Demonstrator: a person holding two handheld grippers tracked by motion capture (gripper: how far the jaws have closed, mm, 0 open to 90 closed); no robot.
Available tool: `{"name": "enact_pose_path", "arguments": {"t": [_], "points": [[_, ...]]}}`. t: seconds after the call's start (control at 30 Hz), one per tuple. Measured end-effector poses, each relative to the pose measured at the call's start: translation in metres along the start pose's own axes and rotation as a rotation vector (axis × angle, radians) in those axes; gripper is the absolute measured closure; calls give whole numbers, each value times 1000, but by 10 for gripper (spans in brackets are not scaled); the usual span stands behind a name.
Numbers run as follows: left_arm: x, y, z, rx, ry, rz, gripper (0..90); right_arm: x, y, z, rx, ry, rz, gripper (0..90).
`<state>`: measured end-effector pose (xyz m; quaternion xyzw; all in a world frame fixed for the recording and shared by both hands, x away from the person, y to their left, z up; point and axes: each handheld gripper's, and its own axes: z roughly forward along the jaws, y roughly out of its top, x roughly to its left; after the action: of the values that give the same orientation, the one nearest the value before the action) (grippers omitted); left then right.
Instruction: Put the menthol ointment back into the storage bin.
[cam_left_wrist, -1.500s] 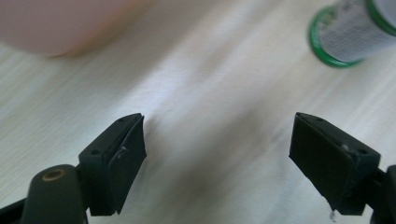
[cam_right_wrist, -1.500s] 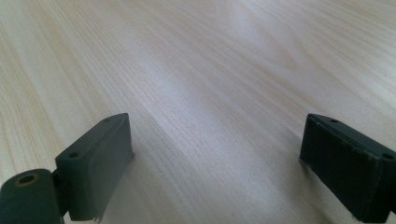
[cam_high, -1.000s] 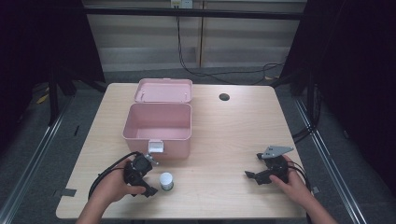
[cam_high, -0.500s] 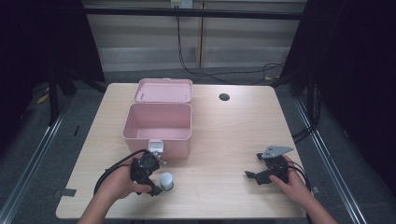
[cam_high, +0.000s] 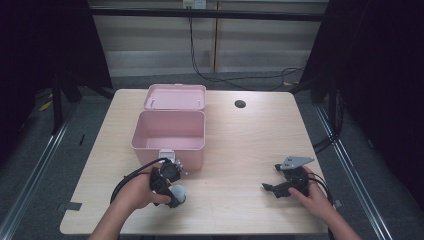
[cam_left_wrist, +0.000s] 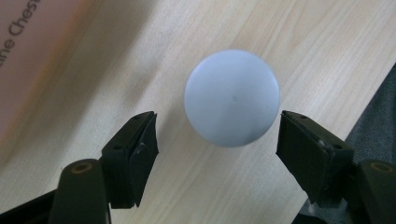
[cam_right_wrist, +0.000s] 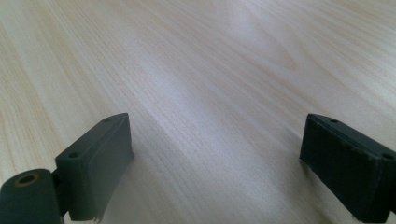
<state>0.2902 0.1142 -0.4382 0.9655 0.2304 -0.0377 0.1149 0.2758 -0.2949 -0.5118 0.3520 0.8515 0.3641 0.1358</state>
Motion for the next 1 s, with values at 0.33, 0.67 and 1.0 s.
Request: {"name": "enact_pose_path", "arguments": {"t": [0.33,0.67,1.0], "points": [[-5,12,2,8,-4,3,367,0,0,0,0,0,1,86],[-6,20,-2,33,14,10,495,0,0,0,0,0,0,86],[-6,21,-7,33,22,-12,501,0,0,0,0,0,0,86]]}}
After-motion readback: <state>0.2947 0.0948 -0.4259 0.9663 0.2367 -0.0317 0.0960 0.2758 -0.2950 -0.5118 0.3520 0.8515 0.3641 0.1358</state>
